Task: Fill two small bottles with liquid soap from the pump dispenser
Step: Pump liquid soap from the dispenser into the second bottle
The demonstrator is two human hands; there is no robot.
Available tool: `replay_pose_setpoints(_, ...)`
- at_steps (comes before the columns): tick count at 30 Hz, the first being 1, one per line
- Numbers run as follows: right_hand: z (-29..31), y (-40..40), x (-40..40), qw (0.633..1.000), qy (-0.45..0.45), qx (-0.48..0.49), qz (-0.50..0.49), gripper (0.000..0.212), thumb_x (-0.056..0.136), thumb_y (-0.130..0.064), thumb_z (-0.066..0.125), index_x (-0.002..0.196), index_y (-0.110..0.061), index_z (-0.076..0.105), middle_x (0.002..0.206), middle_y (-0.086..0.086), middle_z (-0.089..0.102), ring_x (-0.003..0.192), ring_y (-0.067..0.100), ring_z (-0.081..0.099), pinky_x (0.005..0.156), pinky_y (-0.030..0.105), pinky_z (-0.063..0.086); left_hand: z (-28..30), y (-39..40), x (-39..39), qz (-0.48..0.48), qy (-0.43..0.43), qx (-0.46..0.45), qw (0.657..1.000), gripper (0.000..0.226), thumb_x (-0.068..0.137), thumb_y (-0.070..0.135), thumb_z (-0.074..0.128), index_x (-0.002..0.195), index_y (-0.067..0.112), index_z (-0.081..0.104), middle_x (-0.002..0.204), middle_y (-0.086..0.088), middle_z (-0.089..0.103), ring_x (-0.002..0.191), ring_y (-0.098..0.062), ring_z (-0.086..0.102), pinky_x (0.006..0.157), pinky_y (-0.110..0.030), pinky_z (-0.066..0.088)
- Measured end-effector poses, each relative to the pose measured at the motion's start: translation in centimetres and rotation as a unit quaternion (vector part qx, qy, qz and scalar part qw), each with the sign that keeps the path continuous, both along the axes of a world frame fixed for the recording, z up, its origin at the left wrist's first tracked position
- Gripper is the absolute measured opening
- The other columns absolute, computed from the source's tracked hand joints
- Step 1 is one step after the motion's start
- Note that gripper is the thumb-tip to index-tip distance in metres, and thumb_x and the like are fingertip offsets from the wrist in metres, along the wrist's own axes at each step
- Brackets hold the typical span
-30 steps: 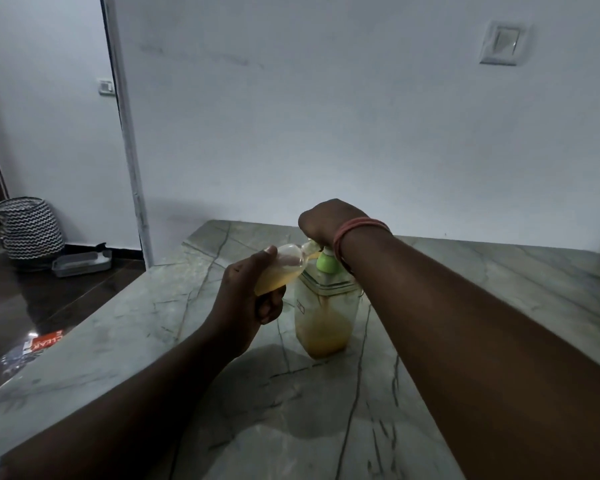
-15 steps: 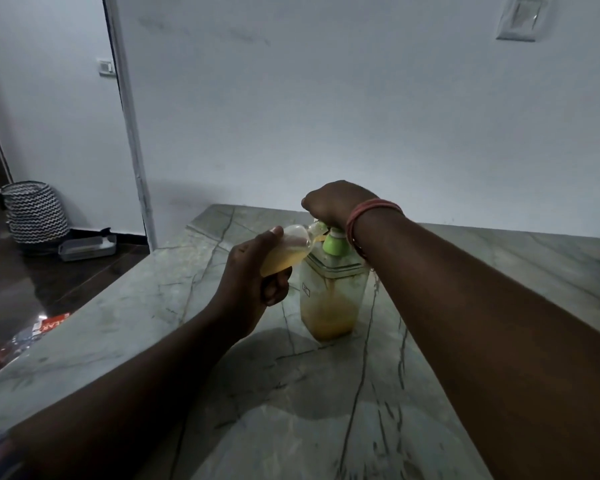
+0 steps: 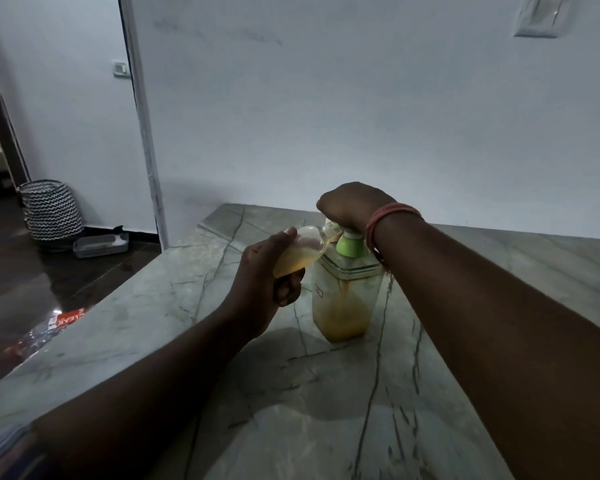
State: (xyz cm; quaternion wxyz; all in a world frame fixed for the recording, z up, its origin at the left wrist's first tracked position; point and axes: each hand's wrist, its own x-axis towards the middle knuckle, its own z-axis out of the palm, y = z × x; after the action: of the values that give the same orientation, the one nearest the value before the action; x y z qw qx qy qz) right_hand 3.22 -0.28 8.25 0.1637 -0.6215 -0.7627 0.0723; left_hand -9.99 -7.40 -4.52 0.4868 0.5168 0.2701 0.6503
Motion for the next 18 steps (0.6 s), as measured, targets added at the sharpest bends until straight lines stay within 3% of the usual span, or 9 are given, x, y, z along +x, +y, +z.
replay_pose_setpoints(12, 0.7, -0.2, -0.1, 1.000, -0.018, 0.021, -0.014, 0.023, 0.083, -0.032, 0.049, 0.068, -0.016, 0.056, 0.070, 0.001, 0.060, 0.056, 0.014, 0.053, 0.047, 0.024, 0.030, 0.4, -0.5, 0.4, -0.003, 0.008, 0.003, 1.000, 0.038, 0.100, 0.040, 0.055, 0.084, 0.018, 0.081, 0.053, -0.008, 0.045, 0.038, -0.012, 0.035, 0.043, -0.022, 0.028)
replay_pose_setpoints(18, -0.3, 0.6, 0.2, 1.000, -0.016, 0.014, -0.008, 0.026, 0.087, -0.034, 0.045, 0.068, -0.019, 0.052, 0.071, -0.002, 0.051, 0.061, 0.012, 0.047, 0.049, 0.026, 0.027, 0.0, -0.1, 0.1, 0.001, 0.013, 0.003, 1.000, 0.038, 0.099, 0.042, 0.057, 0.080, 0.017, 0.078, 0.053, -0.008, 0.046, 0.038, -0.013, 0.035, 0.043, -0.023, 0.029)
